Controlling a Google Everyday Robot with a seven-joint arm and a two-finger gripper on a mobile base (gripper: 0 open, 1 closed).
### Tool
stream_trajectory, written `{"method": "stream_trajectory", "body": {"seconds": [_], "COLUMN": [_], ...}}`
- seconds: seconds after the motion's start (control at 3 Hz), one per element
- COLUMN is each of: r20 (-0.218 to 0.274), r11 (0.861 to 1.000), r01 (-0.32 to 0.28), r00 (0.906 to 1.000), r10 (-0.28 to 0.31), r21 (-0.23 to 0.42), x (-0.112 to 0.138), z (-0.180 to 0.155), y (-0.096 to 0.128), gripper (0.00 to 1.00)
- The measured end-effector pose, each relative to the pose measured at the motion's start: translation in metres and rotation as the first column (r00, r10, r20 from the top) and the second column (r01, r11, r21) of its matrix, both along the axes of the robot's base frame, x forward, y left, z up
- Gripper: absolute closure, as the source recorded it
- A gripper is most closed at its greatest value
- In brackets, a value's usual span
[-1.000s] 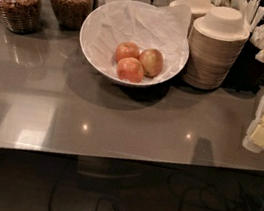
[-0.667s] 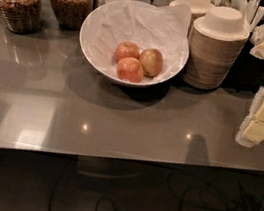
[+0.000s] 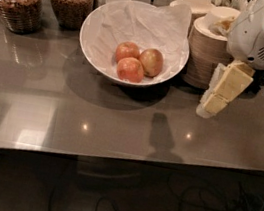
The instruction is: Pick apple from white bowl
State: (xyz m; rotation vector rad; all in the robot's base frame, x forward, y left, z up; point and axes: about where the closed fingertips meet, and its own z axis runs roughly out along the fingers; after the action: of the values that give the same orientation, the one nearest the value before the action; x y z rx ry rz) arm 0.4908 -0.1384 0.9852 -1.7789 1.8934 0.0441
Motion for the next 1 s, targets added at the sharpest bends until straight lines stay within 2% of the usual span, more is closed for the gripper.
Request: {"method": "stream_trajectory", "body": {"seconds": [0.33,0.67,1.0], "r20": [0.014,0.039,0.102], "r11": [0.995,0.983,0.976], "r01": [-0.097,-0.180,-0.219], "r00": [0.9952,0.9830,0.9704], "r10": [0.097,0.180,0.219], "r21": [0.016,0.016,-0.012], "x": [0.025,0.052,0.087], "z": [0.002,0.001,-0.005], "y": [0.036,0.068,0.088], "gripper": [0.00,0.00,0.00]}}
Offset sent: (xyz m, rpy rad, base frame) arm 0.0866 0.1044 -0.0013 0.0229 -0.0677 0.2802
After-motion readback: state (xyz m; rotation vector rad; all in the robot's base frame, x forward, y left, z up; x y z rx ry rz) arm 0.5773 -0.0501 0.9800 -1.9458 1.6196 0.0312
